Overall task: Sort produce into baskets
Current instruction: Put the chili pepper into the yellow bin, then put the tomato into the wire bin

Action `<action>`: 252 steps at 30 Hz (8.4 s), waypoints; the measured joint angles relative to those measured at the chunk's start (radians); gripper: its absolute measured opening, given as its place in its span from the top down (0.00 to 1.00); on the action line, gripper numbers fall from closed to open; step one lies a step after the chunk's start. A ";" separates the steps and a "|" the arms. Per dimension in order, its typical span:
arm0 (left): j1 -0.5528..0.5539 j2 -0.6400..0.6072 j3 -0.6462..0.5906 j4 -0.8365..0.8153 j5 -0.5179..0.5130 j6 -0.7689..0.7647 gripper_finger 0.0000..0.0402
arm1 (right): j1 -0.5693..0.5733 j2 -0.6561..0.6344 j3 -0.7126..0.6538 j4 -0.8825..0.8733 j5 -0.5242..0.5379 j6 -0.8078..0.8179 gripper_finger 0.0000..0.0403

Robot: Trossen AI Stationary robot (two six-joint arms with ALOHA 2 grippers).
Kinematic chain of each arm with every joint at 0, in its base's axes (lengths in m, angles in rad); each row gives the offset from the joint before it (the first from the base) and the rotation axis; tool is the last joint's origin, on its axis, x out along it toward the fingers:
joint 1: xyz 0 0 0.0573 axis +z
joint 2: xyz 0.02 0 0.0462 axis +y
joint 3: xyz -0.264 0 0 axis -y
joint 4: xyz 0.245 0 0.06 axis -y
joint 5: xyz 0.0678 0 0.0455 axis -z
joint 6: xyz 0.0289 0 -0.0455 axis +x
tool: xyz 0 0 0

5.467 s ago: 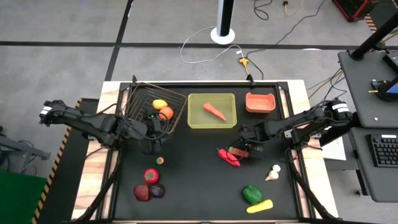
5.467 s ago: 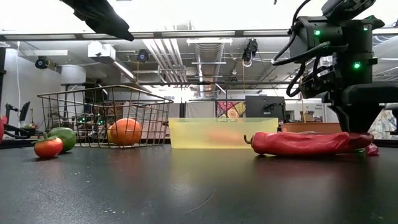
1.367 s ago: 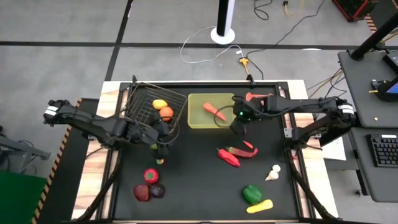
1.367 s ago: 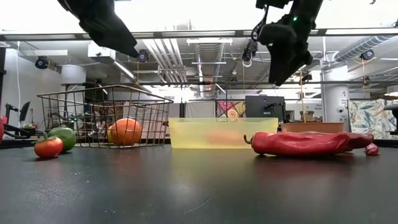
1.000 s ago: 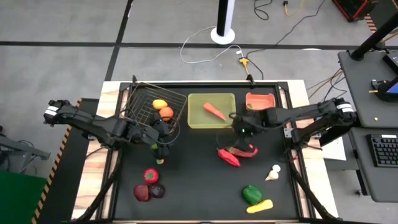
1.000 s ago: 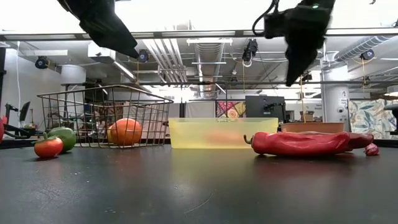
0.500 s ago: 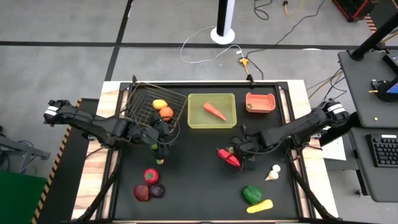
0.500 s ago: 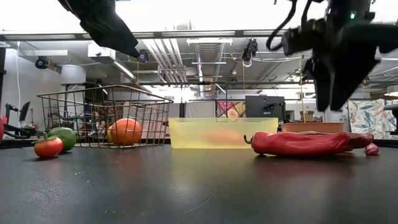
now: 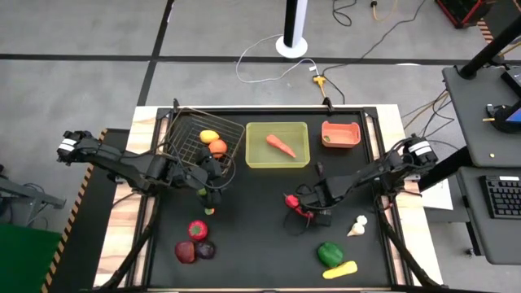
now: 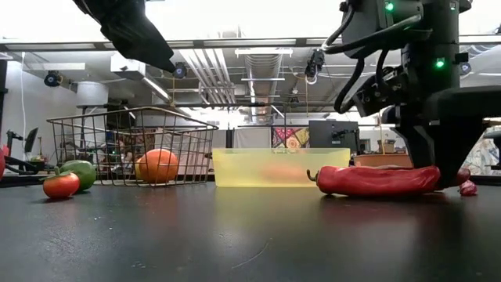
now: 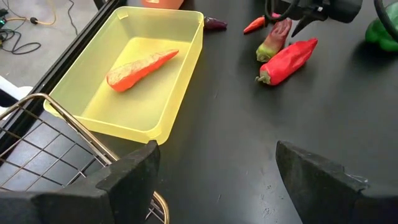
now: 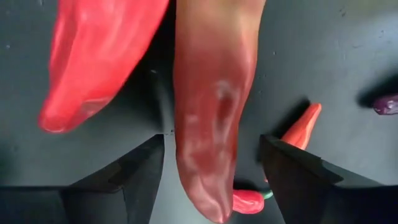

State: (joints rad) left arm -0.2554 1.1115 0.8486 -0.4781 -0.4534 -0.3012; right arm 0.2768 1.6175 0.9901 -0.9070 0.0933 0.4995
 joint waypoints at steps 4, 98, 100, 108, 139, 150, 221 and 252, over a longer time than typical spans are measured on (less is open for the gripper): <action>0.000 0.000 0.000 0.000 0.000 0.000 0.25 | 0.000 0.000 0.000 0.000 0.000 -0.001 0.43; 0.000 0.000 0.000 0.011 0.000 0.031 0.25 | -0.568 0.025 0.239 0.257 0.143 -0.493 0.97; 0.000 0.000 0.000 0.011 0.000 0.030 0.25 | -0.572 0.033 0.239 0.257 0.143 -0.477 0.97; 0.000 0.000 0.000 0.011 0.000 0.027 0.25 | -0.579 0.034 0.239 0.259 0.169 -0.466 0.97; -0.068 0.000 0.017 -0.005 0.146 -0.133 0.25 | -0.546 -0.062 0.239 0.271 0.161 -0.459 0.62; -0.210 0.000 0.105 -0.157 0.158 -0.297 0.25 | -0.508 -0.061 0.238 0.299 0.160 -0.472 0.60; -0.435 0.291 0.105 -0.422 0.413 -1.185 0.25 | -0.320 -0.061 0.238 0.322 0.160 -0.376 0.48; -0.435 0.374 0.098 -0.446 0.374 -1.238 0.22 | -0.320 -0.061 0.238 0.322 0.135 -0.378 0.48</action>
State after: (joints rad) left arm -0.6903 1.4860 0.9466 -0.9245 -0.0792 -1.5394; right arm -0.0433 1.5570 1.2285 -0.5845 0.2279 0.1219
